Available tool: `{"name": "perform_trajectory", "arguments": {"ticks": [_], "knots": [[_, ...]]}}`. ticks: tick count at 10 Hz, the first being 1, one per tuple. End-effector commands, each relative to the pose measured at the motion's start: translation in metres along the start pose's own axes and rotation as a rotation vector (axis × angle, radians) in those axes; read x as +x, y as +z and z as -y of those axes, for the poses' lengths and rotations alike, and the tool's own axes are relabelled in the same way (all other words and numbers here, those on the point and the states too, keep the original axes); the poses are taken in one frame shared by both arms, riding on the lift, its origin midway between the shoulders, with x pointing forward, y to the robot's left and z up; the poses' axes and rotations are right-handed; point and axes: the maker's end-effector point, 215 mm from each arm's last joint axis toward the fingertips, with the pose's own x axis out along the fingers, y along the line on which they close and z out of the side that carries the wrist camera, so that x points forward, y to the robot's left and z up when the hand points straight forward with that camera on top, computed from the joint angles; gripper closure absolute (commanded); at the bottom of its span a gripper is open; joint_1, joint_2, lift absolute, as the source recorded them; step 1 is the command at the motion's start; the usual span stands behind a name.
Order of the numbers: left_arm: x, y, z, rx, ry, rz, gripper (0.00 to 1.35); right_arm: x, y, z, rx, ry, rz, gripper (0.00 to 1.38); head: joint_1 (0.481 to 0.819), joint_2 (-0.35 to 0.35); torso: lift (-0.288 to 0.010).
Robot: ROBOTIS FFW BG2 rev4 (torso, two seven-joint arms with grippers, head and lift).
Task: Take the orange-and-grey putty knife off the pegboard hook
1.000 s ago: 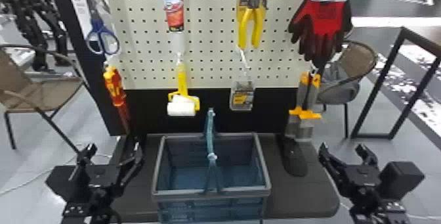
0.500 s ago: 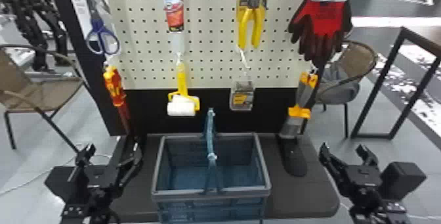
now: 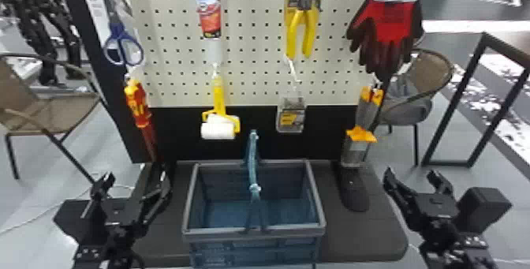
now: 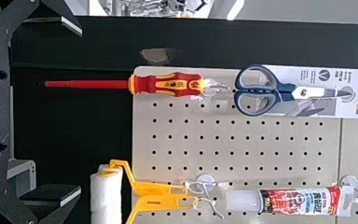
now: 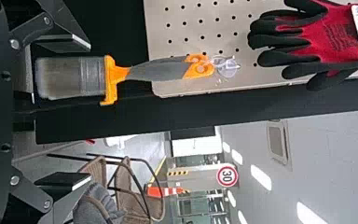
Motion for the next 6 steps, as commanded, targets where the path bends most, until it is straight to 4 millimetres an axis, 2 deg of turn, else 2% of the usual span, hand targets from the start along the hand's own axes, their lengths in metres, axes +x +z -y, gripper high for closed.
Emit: {"name": "perform_trajectory", "arguments": {"ticks": [1,6], "knots": [[0.000,0.000,0.000,0.000,-0.001,0.000,0.12,0.009,0.006,0.002,-0.008,0.022,-0.008,0.30,0.549,0.000,-0.100],[-0.001,-0.001,0.002,-0.010,-0.001,0.000,0.12,0.044,0.024,-0.006,0.014,0.222,-0.036,0.32,0.549,0.000,-0.100]]}}
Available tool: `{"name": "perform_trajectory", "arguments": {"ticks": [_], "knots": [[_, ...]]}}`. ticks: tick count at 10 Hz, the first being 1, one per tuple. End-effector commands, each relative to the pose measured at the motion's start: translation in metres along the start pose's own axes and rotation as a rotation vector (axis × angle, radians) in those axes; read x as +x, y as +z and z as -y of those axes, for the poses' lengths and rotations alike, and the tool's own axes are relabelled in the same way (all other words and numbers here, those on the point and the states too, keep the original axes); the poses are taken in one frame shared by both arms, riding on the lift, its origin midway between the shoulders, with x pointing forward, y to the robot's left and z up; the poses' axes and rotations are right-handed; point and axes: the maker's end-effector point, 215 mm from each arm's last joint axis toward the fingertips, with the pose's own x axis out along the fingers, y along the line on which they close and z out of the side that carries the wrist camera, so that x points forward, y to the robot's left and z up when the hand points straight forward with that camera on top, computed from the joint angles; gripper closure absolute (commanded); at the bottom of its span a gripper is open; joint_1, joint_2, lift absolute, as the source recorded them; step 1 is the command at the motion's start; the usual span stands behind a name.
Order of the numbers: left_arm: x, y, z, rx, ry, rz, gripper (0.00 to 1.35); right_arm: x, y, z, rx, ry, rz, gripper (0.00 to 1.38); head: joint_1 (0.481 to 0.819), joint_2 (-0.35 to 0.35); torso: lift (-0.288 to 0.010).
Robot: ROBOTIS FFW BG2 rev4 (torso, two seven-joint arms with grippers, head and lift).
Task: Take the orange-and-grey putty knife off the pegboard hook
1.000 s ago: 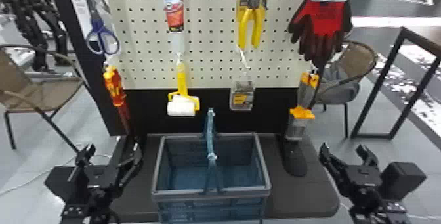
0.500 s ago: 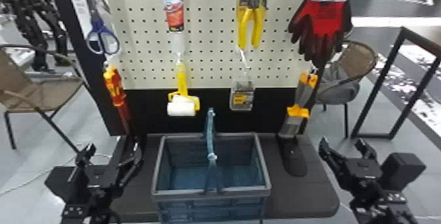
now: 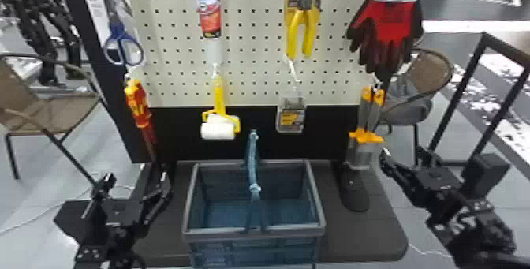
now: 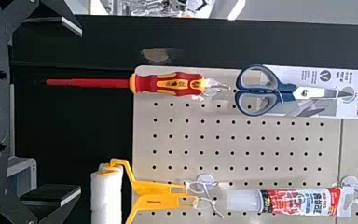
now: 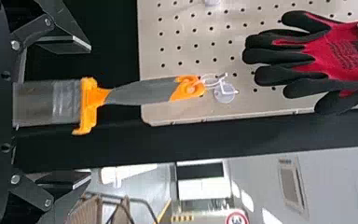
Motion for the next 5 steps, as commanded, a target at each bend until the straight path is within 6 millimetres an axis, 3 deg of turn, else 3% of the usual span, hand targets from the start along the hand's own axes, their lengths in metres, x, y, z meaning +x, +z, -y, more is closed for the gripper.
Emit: {"name": "perform_trajectory", "arguments": {"ticks": [1,5], "knots": [[0.000,0.001,0.001,-0.007,0.001,0.003,0.12,0.009,0.010,0.007,-0.003,0.025,0.000,0.32,0.549,0.000,-0.100],[0.000,-0.001,0.006,-0.012,-0.005,-0.003,0.12,0.027,0.014,0.003,0.026,0.174,-0.026,0.32,0.549,0.000,-0.100]]}}
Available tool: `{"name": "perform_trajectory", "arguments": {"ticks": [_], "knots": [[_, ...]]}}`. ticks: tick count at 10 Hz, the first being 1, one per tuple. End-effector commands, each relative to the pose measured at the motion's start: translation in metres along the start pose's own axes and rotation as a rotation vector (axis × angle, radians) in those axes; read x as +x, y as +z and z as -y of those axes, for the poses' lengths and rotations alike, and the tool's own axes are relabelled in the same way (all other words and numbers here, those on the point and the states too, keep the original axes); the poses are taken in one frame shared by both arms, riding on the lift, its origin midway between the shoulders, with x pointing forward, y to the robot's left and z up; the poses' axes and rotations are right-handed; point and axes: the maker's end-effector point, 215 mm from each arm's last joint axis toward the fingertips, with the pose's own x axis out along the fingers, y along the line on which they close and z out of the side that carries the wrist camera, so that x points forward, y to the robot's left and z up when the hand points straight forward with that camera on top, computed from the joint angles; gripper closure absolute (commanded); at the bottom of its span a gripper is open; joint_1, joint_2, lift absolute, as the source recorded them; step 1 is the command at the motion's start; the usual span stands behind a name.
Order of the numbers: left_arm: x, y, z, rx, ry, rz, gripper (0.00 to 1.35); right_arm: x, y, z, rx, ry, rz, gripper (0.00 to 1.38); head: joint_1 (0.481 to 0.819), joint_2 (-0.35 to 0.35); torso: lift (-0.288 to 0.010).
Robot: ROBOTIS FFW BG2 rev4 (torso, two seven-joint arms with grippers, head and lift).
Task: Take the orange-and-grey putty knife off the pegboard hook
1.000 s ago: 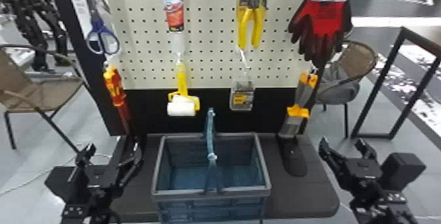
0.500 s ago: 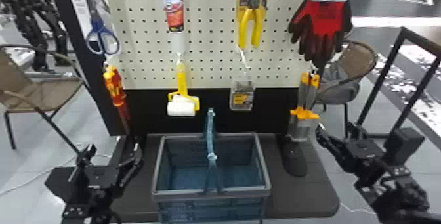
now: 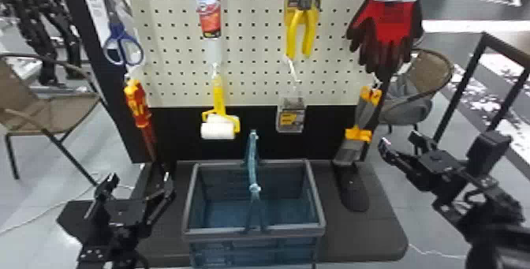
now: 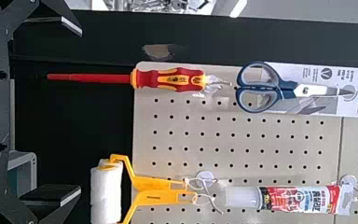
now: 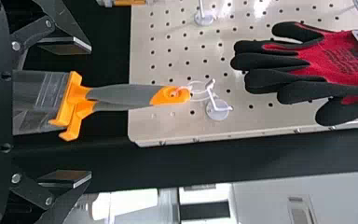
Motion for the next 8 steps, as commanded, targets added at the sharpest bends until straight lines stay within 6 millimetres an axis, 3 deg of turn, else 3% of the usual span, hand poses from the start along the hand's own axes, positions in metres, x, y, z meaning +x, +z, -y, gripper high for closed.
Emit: {"name": "perform_trajectory", "arguments": {"ticks": [1,8], "knots": [[0.001,-0.001,0.002,-0.005,0.000,-0.002,0.12,0.009,0.001,-0.001,0.007,0.051,-0.019,0.32,0.549,0.000,-0.100],[0.000,-0.004,0.007,-0.013,-0.007,-0.009,0.12,0.037,-0.002,-0.021,-0.015,0.240,-0.096,0.32,0.549,0.000,-0.100]]}}
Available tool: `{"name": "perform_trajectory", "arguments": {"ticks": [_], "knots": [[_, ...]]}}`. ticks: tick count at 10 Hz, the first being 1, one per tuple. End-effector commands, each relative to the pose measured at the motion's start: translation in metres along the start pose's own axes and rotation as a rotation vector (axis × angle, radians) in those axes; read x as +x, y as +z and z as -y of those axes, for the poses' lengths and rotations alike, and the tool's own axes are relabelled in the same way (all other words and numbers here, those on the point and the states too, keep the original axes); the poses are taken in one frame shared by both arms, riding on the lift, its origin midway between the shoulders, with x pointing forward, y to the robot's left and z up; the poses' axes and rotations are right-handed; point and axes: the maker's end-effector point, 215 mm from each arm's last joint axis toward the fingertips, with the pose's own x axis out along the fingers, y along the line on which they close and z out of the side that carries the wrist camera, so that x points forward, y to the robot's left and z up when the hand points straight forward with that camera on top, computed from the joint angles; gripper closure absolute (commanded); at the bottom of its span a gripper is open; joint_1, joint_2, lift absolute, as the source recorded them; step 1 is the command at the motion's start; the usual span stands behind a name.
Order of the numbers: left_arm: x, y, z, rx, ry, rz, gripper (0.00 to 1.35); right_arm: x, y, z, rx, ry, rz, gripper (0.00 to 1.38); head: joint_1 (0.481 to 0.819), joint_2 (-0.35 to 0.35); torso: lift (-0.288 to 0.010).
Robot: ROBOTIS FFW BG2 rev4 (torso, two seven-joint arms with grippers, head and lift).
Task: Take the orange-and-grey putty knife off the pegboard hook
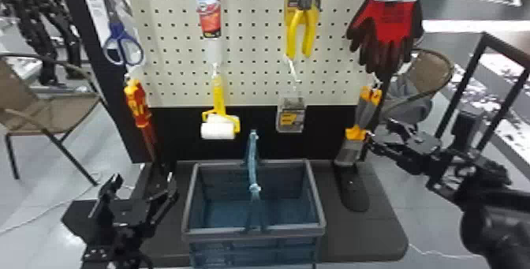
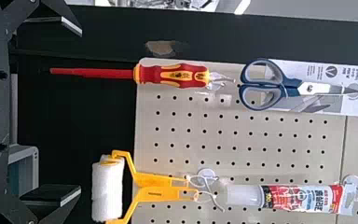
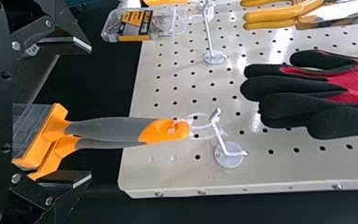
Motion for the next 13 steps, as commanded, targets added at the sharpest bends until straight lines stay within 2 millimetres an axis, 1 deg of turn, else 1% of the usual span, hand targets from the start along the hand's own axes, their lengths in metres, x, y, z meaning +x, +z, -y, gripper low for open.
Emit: {"name": "perform_trajectory", "arguments": {"ticks": [1,4,6,8,10,13], "knots": [[0.001,-0.001,0.002,-0.002,-0.005,-0.001,0.12,0.004,-0.002,0.000,-0.009,0.021,-0.022,0.32,0.549,0.000,-0.100],[0.002,-0.005,0.010,-0.017,-0.017,-0.005,0.12,0.009,0.006,0.004,-0.031,0.041,-0.035,0.32,0.549,0.000,-0.100],[0.002,-0.008,0.013,-0.021,-0.023,-0.009,0.12,0.008,0.012,0.015,-0.050,0.039,-0.041,0.32,0.549,0.000,-0.100],[0.006,-0.007,0.021,-0.025,-0.038,0.000,0.12,0.018,0.025,0.013,-0.077,0.077,-0.042,0.32,0.549,0.000,-0.100],[0.009,-0.005,0.029,-0.032,-0.054,0.010,0.12,0.030,0.031,0.004,-0.089,0.119,-0.049,0.32,0.549,0.000,-0.100],[0.010,-0.008,0.033,-0.036,-0.062,0.005,0.12,0.046,0.029,-0.020,-0.069,0.186,-0.048,0.32,0.549,0.000,-0.100]]}}
